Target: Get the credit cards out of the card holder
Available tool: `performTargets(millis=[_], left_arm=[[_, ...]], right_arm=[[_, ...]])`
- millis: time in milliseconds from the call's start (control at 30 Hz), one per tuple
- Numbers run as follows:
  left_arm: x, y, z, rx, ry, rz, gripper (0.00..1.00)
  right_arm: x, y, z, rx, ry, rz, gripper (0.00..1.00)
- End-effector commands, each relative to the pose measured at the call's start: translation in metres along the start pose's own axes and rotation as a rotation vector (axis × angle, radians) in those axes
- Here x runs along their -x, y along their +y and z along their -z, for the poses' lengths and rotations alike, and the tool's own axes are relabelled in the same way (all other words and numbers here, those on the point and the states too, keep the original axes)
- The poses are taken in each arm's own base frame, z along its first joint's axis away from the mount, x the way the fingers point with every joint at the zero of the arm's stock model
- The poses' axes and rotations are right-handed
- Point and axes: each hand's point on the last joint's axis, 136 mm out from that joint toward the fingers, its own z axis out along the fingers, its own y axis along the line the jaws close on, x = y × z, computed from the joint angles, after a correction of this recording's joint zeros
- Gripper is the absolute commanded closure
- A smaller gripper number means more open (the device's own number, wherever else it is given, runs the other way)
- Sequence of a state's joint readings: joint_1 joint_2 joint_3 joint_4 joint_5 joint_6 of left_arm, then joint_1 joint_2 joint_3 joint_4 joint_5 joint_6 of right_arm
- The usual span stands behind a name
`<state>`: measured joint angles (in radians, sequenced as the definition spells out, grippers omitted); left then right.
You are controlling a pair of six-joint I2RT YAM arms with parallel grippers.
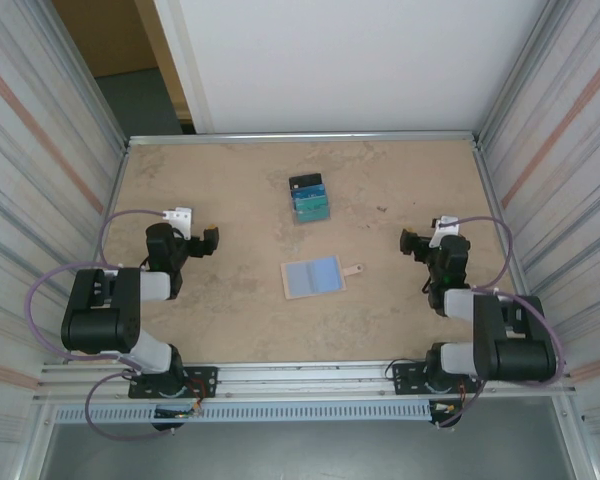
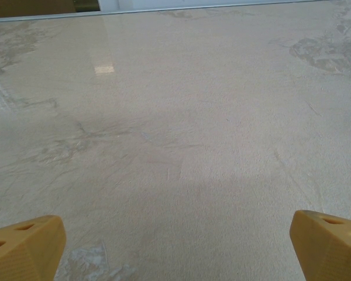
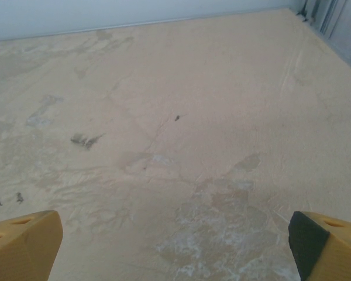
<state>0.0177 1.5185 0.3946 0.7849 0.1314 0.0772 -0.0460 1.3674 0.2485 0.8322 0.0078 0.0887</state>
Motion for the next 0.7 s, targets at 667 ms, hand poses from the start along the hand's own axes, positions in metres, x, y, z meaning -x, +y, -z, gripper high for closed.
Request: performTargets(millis=[667], left_arm=[[0.012,-0.002,-0.002,-0.004,-0.025,-0.005,0.01]], right_arm=[[0.006,0.004,-0.039,0.018,0.050,-0.002,0.01]])
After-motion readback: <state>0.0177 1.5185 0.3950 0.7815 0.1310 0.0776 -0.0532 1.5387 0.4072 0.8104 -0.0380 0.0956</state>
